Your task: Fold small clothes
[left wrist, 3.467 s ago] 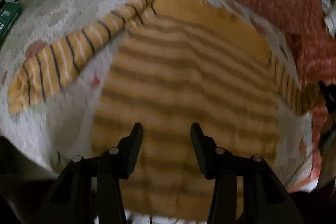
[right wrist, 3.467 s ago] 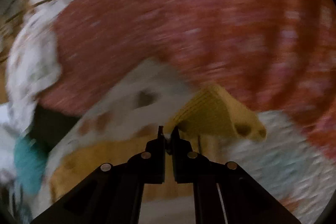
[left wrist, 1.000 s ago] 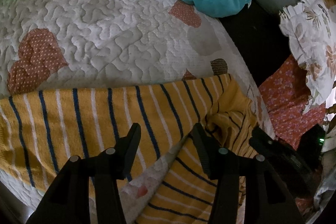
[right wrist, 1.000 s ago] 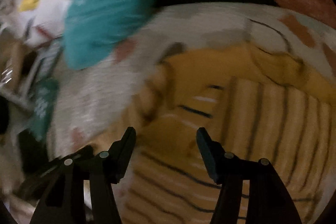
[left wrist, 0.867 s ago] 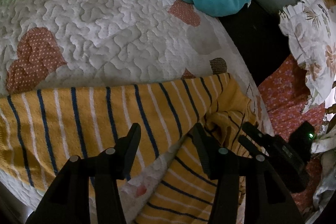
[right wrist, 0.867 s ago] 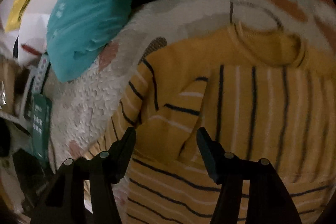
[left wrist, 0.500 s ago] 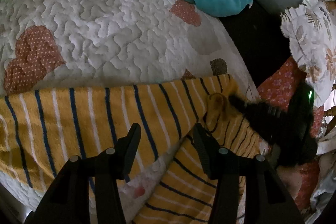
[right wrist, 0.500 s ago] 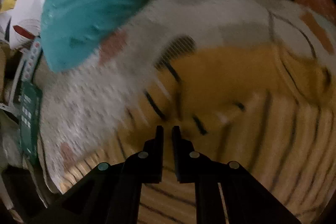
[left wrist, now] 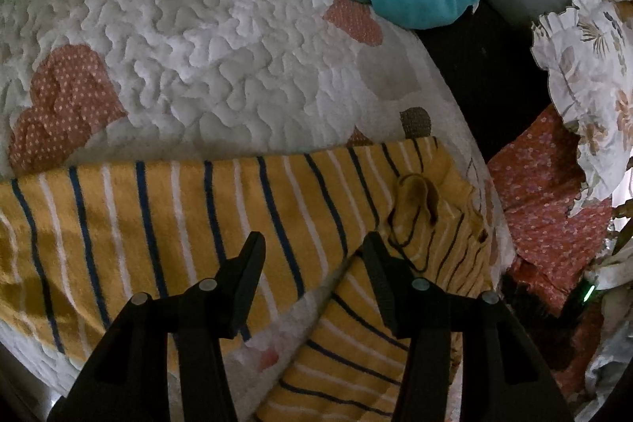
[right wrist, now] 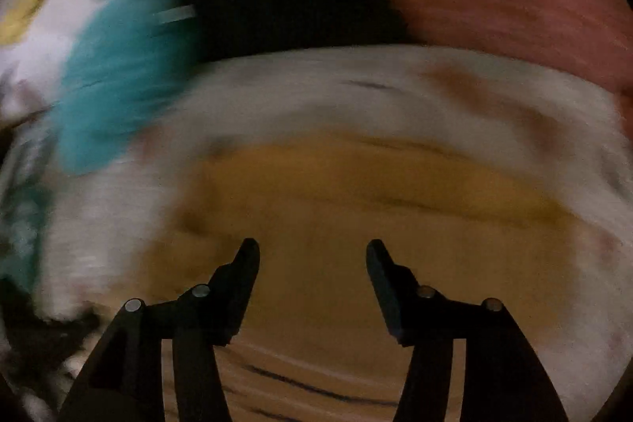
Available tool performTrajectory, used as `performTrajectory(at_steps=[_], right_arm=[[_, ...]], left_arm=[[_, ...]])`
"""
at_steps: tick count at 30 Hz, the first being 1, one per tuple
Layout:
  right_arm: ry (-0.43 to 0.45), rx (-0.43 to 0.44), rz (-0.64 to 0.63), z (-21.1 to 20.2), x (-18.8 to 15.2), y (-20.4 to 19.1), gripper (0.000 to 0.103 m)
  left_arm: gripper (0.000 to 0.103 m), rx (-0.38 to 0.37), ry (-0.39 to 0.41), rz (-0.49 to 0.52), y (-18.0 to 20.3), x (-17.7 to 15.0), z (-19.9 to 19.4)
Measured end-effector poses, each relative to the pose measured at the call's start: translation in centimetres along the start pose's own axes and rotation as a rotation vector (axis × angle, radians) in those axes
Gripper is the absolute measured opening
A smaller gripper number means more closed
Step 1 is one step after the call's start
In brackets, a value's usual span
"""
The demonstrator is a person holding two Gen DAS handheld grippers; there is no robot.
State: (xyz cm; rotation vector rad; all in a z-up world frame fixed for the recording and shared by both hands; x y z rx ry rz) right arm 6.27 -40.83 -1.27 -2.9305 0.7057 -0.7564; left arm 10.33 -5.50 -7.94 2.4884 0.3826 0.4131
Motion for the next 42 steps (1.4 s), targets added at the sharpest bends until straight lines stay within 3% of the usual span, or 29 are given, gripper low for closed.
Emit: performTrajectory(at_steps=[3, 5, 13, 15, 17, 21, 24, 27, 29, 31, 33, 37, 39, 42], right_arm=[[-0.006, -0.071, 0.148, -1.1, -1.4, 7.9, 0.061], [-0.005, -0.075, 0.193, -1.2, -2.4, 10.2, 0.061], [-0.023, -0.1, 0.09, 2.7, -3.8, 7.9, 0.062], [-0.064, -0.162, 0.019, 3.5, -4.6, 7.2, 0.009], [-0.028, -0.199, -0.021, 2.6, -4.7, 8.0, 0.008], [-0.008, -0.286, 0.073, 1.3, -4.2, 12.7, 0.008], [-0.051, -0.292, 0.143, 1.6, -4.5, 15.4, 0.009], [-0.111, -0.344, 0.126, 1.7, -5.1, 16.2, 0.013], [-0.055, -0.404, 0.13, -0.6, -5.1, 16.2, 0.015], [0.06, -0.412, 0.13, -4.0, -4.9, 14.4, 0.016], [0.116, -0.268, 0.091, -5.7, -4.4, 10.1, 0.016], [0.016, 0.106, -0.024, -3.3, -5.2, -2.1, 0.016], [-0.024, 0.184, -0.068, -1.1, -5.8, -7.8, 0.016], [-0.07, 0.2, -0.123, 2.8, -5.7, -14.0, 0.016]], left_arm=[[0.05, 0.009, -0.01, 0.025, 0.9, -0.6, 0.5], [0.05, 0.021, -0.014, 0.048, 1.6, -1.0, 0.9], [0.05, 0.094, -0.02, 0.122, 3.1, -2.6, 2.3], [0.05, 0.109, -0.021, 0.132, 3.2, -2.7, 2.6], [0.05, 0.118, -0.021, 0.134, 3.2, -2.8, 2.7], [0.05, 0.12, -0.019, 0.129, 3.3, -2.6, 2.8], [0.05, 0.116, -0.024, 0.129, 3.3, -2.6, 2.9], [0.05, 0.113, -0.024, 0.115, 3.0, -2.4, 2.7], [0.05, 0.108, -0.021, 0.101, 2.5, -2.1, 2.4], [0.05, 0.109, -0.012, 0.093, 2.1, -1.8, 2.0], [0.05, 0.11, -0.006, 0.086, 1.9, -1.6, 1.7], [0.05, 0.118, 0.011, 0.06, 0.9, -1.2, 0.8], [0.05, 0.123, 0.027, 0.041, 0.1, -0.7, 0.1], [0.05, 0.147, 0.064, 0.022, -1.5, 0.3, -1.2]])
Point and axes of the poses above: each gripper's, at about its wrist camera, not at the fingertips, and z roughly the way its jaws point, y to its right, x to its top, the point moved 7 cm from there along z, roughly the way its jaws point, and after that the axes turned 4 degrees about z, right-handed, at the moved point
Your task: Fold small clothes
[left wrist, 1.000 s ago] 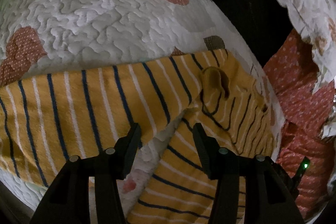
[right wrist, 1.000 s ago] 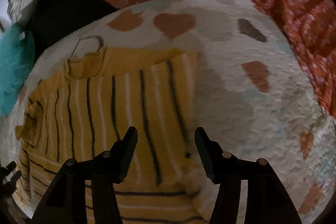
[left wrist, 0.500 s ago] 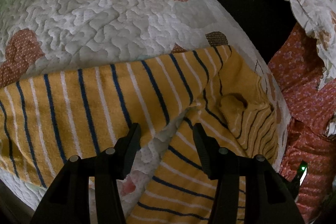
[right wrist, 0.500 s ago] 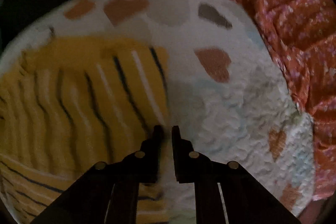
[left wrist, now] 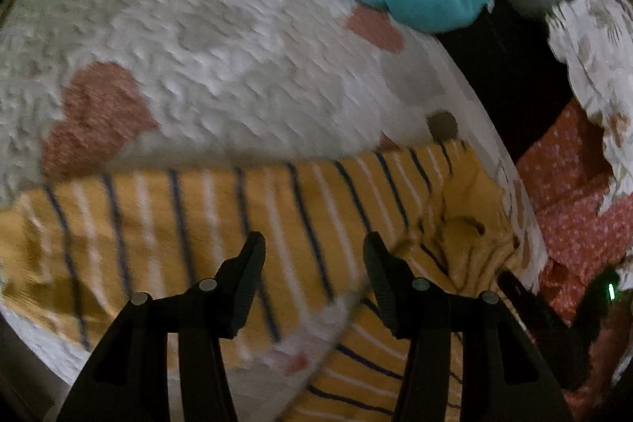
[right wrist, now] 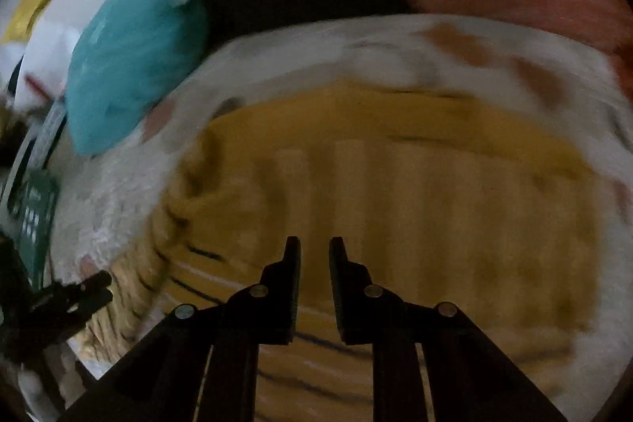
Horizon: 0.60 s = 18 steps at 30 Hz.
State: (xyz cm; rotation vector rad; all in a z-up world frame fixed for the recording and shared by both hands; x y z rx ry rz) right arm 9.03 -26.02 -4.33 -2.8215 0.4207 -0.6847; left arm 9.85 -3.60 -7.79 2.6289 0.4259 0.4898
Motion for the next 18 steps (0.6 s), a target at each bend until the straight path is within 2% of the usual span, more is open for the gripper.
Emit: performTrajectory(at_steps=[2, 5, 7, 8, 10, 11, 12, 14, 18], right_arm=[[-0.015, -0.036, -0.018, 3.4, 1.6, -2.2, 0.016], [-0.057, -0.104, -0.043, 7.0, 2.7, -2.9, 0.016], [-0.042, -0.135, -0.06, 7.3, 3.2, -3.4, 0.016], [-0.052, -0.137, -0.061, 7.0, 3.3, -3.7, 0.017], [-0.044, -0.044, -0.044, 5.2, 3.0, -4.7, 0.019], [-0.041, -0.022, -0.045, 4.6, 2.9, -4.6, 0.028], [-0.04, -0.011, -0.046, 3.9, 2.3, -4.8, 0.041], [-0.049, -0.048, -0.08, 3.7, 1.2, -5.0, 0.053], [-0.057, -0.144, -0.175, 4.9, -0.8, -5.4, 0.052]], left_arm=[[0.05, 0.011, 0.017, -0.022, -1.3, 0.5, -0.6], [0.05, 0.003, 0.02, -0.073, -3.0, 1.2, -1.0], [0.05, -0.009, 0.017, -0.098, -3.7, 1.5, -1.2], [0.05, -0.013, 0.018, -0.106, -4.0, 1.7, -1.4], [0.05, -0.02, 0.028, -0.114, -4.4, 2.0, -1.9], [0.05, -0.019, 0.039, -0.118, -4.6, 2.2, -2.3], [0.05, -0.015, 0.051, -0.122, -4.9, 2.4, -2.7], [0.05, -0.009, 0.08, -0.139, -5.6, 2.7, -3.5], [0.05, -0.004, 0.103, -0.18, -7.7, 3.1, -4.9]])
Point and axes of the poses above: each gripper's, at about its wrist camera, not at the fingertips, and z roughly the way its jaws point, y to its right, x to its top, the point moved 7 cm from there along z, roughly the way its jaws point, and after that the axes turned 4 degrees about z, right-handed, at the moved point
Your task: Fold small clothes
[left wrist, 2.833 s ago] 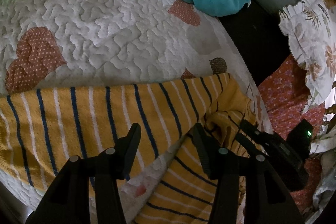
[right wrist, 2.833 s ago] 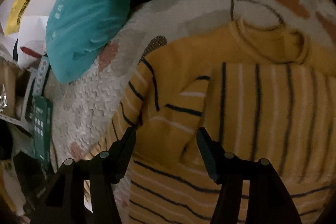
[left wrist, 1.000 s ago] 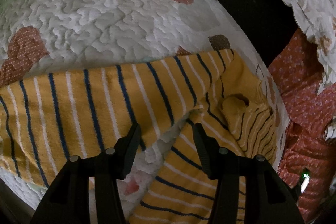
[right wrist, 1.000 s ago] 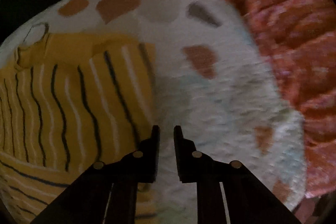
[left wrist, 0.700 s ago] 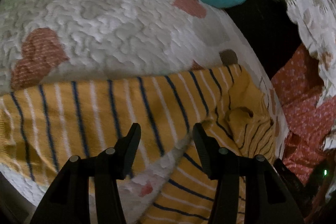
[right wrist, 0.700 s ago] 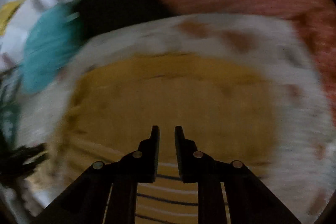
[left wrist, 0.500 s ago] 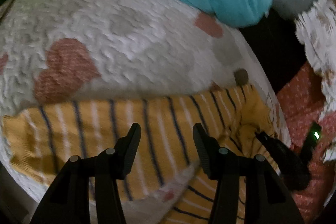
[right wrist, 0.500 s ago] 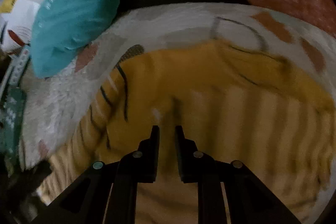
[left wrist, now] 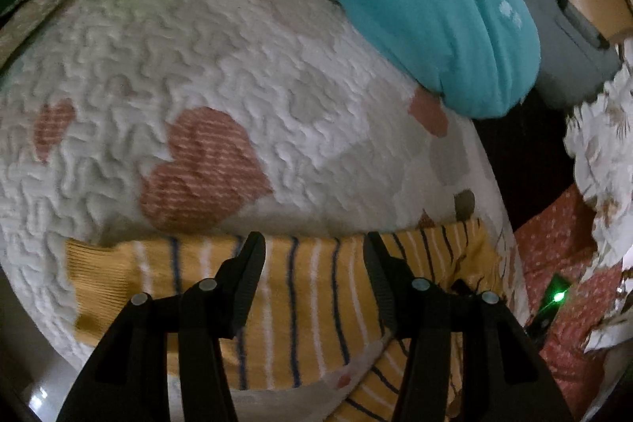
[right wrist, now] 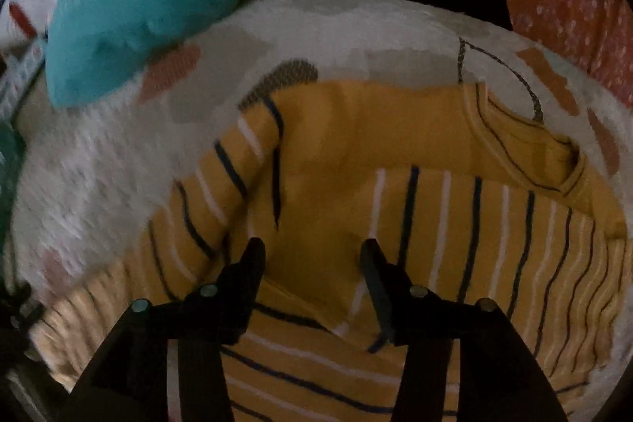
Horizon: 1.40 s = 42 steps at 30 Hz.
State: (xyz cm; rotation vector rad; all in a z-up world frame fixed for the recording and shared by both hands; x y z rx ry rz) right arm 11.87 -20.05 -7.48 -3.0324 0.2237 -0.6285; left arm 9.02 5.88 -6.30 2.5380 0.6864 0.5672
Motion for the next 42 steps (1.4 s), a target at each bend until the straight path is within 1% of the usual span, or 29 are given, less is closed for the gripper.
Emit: performTrajectory(at_steps=[1, 2, 3, 5, 7, 9, 10, 11, 12, 13, 14, 15, 16, 18, 21, 22, 25, 27, 30, 31, 32, 33, 34, 35, 37, 38, 40, 41, 42], right_arm=[[0.001, -0.048, -0.057, 0.4, -0.4, -0.4, 0.044], [0.014, -0.088, -0.092, 0.6, -0.4, -0.3, 0.02], [0.024, -0.119, -0.114, 0.3, -0.7, -0.3, 0.012], [0.032, -0.102, -0.101, -0.7, -0.8, -0.7, 0.009], [0.043, -0.062, -0.111, -1.7, -0.9, -1.9, 0.009], [0.005, -0.003, -0.15, -1.6, -1.3, -4.0, 0.01], [-0.021, 0.004, -0.164, -1.7, -1.6, -4.7, 0.01], [-0.013, -0.023, -0.172, -2.3, -1.8, -5.1, 0.011], [0.027, -0.043, -0.193, -3.6, -2.1, -6.1, 0.013], [0.061, -0.018, -0.217, -4.8, -2.5, -7.6, 0.017], [0.079, 0.042, -0.244, -6.0, -3.4, -9.6, 0.035], [0.078, 0.145, -0.278, -7.3, -5.1, -12.4, 0.058], [0.072, 0.202, -0.299, -7.8, -6.2, -14.1, 0.063], [0.026, 0.336, -0.389, -8.5, -9.9, -19.0, 0.065], [0.007, 0.44, -0.512, -8.9, -14.5, -24.7, 0.065], [0.012, 0.45, -0.558, -8.8, -15.7, -26.2, 0.065], [0.041, 0.434, -0.737, -8.2, -19.7, -30.3, 0.065], [0.079, 0.37, -0.836, -7.4, -21.8, -31.7, 0.065], [0.146, 0.273, -0.93, -5.6, -23.0, -32.7, 0.065], [0.149, 0.249, -0.946, -5.0, -23.0, -33.0, 0.064], [0.159, 0.229, -0.948, -4.9, -22.9, -32.9, 0.054], [0.167, 0.222, -0.919, -5.1, -22.1, -32.8, 0.028], [0.163, 0.222, -0.88, -5.4, -21.2, -32.6, 0.016], [0.167, 0.234, -0.819, -6.2, -19.8, -32.2, 0.01], [0.211, 0.268, -0.673, -8.8, -15.9, -30.1, 0.009], [0.234, 0.278, -0.604, -10.4, -13.3, -28.1, 0.009], [0.284, 0.283, -0.445, -13.1, -8.8, -23.5, 0.009], [0.308, 0.271, -0.367, -14.3, -6.7, -20.6, 0.009], [0.331, 0.249, -0.279, -15.5, -4.6, -16.7, 0.009]], left_arm=[[0.05, 0.002, 0.006, -0.012, -0.6, 0.3, -0.3], [0.05, 0.009, 0.016, -0.025, -1.4, 0.7, -0.8], [0.05, 0.018, 0.031, -0.04, -2.3, 1.1, -1.4], [0.05, 0.033, 0.062, -0.072, -3.9, 1.9, -2.4], [0.05, 0.047, 0.085, -0.105, -5.7, 2.7, -3.3], [0.05, 0.057, 0.097, -0.139, -7.6, 3.2, -3.9], [0.05, 0.062, 0.101, -0.157, -8.5, 3.4, -4.2], [0.05, 0.07, 0.11, -0.179, -9.7, 3.6, -4.7], [0.05, 0.078, 0.121, -0.201, -10.7, 3.9, -5.2], [0.05, 0.092, 0.142, -0.237, -12.2, 4.2, -5.9], [0.05, 0.105, 0.159, -0.26, -13.1, 4.4, -6.5], [0.05, 0.133, 0.189, -0.295, -14.6, 4.6, -7.5], [0.05, 0.165, 0.219, -0.322, -15.9, 4.8, -8.5], [0.05, 0.223, 0.265, -0.363, -18.1, 4.9, -10.1], [0.05, 0.295, 0.321, -0.42, -21.1, 4.6, -12.3], [0.05, 0.311, 0.339, -0.441, -22.1, 4.5, -13.1], [0.05, 0.337, 0.388, -0.506, -25.0, 4.2, -15.2], [0.05, 0.347, 0.402, -0.541, -26.5, 3.8, -16.0], [0.05, 0.325, 0.374, -0.557, -26.8, 3.5, -15.2], [0.05, 0.312, 0.358, -0.554, -26.5, 3.4, -14.8], [0.05, 0.303, 0.346, -0.547, -26.1, 3.4, -14.6], [0.05, 0.296, 0.335, -0.532, -25.5, 3.5, -14.2], [0.05, 0.291, 0.33, -0.517, -24.9, 3.7, -13.9], [0.05, 0.285, 0.328, -0.495, -24.1, 3.7, -13.8], [0.05, 0.275, 0.323, -0.444, -22.1, 3.8, -13.3], [0.05, 0.269, 0.318, -0.421, -21.2, 3.8, -13.0], [0.05, 0.253, 0.297, -0.361, -18.8, 3.9, -11.9], [0.05, 0.241, 0.281, -0.325, -17.3, 3.8, -11.2], [0.05, 0.228, 0.263, -0.289, -15.7, 3.7, -10.4]])
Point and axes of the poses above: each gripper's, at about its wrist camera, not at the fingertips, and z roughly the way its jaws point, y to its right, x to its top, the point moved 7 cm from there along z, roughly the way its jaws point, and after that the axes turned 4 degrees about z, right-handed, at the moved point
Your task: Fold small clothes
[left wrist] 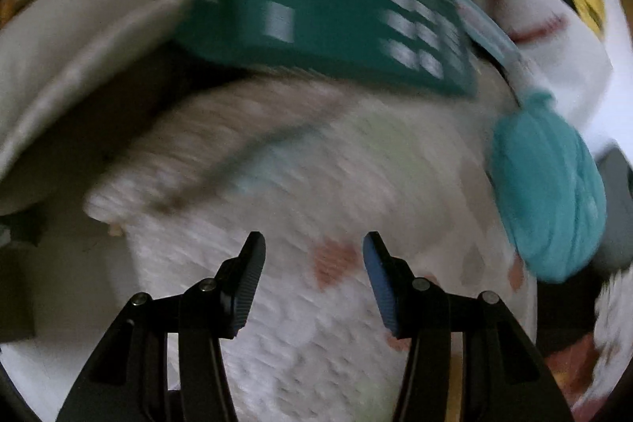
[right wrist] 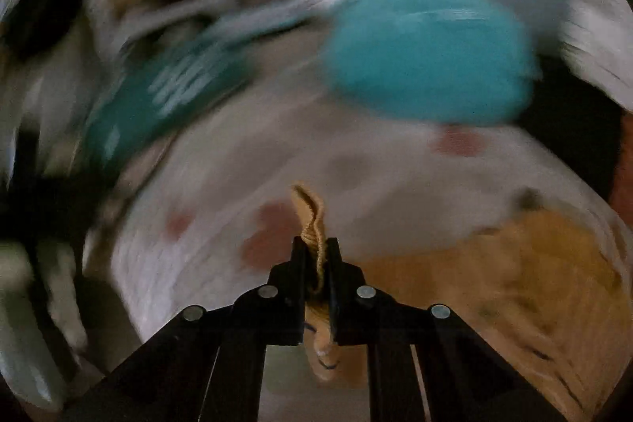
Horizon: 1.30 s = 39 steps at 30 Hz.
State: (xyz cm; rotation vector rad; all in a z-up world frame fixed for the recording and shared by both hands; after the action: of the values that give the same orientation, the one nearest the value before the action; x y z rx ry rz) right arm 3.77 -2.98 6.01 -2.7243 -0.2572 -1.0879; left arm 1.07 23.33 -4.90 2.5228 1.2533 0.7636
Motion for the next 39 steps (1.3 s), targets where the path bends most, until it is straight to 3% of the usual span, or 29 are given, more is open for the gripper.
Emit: performTrajectory(at_steps=[4, 5, 8, 11, 14, 18, 23, 26, 28, 29, 31, 33, 35, 36, 39], right_arm=[[0.052, -0.213, 0.205, -4.9, 1.4, 14.5, 0.009], [0.049, -0.287, 0.271, -6.2, 0.7, 19.4, 0.009], [0.022, -0.459, 0.402, -8.5, -2.6, 29.3, 0.009], [-0.026, -0.601, 0.495, -9.4, -6.5, 36.6, 0.009], [-0.062, -0.657, 0.6, -9.0, -9.5, 41.2, 0.008], [-0.091, -0.717, 0.622, -7.8, -11.9, 43.6, 0.009], [-0.195, -0.862, 0.588, -6.2, -14.5, 46.2, 0.015], [-0.135, -0.92, 0.628, -8.7, -15.0, 46.7, 0.021], [-0.016, -0.885, 0.646, -10.5, -13.6, 45.1, 0.028], [0.012, -0.814, 0.633, -10.3, -12.4, 44.0, 0.028], [0.004, -0.612, 0.574, -7.9, -9.5, 40.4, 0.028], [-0.029, -0.362, 0.519, -4.1, -6.6, 35.9, 0.035], [-0.051, -0.22, 0.467, -1.0, -4.3, 31.9, 0.045], [-0.067, -0.167, 0.398, 1.2, -2.7, 29.3, 0.051], [-0.146, -0.129, 0.216, 6.1, -0.4, 24.3, 0.058]], left_arm=[[0.05, -0.078, -0.087, 0.15, 6.8, -3.6, 1.5], [0.05, -0.087, -0.1, 0.187, 8.1, -4.4, 1.6], [0.05, -0.129, -0.136, 0.319, 13.0, -7.9, 1.9], [0.05, -0.151, -0.167, 0.452, 17.0, -11.4, 2.3], [0.05, -0.163, -0.208, 0.561, 19.5, -14.7, 2.7], [0.05, -0.161, -0.247, 0.653, 21.6, -17.7, 3.5], [0.05, -0.156, -0.288, 0.671, 22.4, -19.3, 4.5], [0.05, -0.168, -0.314, 0.648, 23.0, -19.7, 5.0], [0.05, -0.162, -0.316, 0.635, 23.2, -19.9, 5.4], [0.05, -0.158, -0.324, 0.627, 23.1, -20.1, 5.4], [0.05, -0.184, -0.358, 0.592, 23.2, -20.4, 5.7], [0.05, -0.176, -0.352, 0.59, 23.2, -20.5, 5.8], [0.05, -0.178, -0.36, 0.587, 23.1, -20.6, 5.9], [0.05, -0.181, -0.365, 0.583, 23.1, -20.7, 5.9], [0.05, -0.178, -0.372, 0.577, 23.0, -20.6, 6.2]])
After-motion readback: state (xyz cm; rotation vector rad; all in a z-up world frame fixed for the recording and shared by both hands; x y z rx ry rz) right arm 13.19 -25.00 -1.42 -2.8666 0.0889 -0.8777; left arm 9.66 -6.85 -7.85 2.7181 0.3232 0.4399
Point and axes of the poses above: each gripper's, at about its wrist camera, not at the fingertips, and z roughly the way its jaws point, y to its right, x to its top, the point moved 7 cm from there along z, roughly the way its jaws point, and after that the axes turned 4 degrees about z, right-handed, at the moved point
